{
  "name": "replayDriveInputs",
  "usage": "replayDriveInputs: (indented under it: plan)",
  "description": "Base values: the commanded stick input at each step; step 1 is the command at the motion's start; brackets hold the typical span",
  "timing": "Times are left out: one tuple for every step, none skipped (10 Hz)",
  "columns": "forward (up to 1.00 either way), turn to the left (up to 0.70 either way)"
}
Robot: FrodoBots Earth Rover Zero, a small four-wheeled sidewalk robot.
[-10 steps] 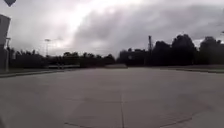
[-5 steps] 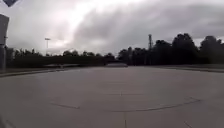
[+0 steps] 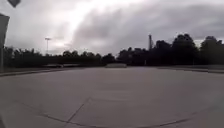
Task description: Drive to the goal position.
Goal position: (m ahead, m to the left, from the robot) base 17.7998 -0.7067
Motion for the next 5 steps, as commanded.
replayDriveInputs:
  plan:
    - [0.70,0.02]
    - [0.70,0.02]
    - [0.70,0.02]
    - [0.70,0.02]
    - [0.70,0.02]
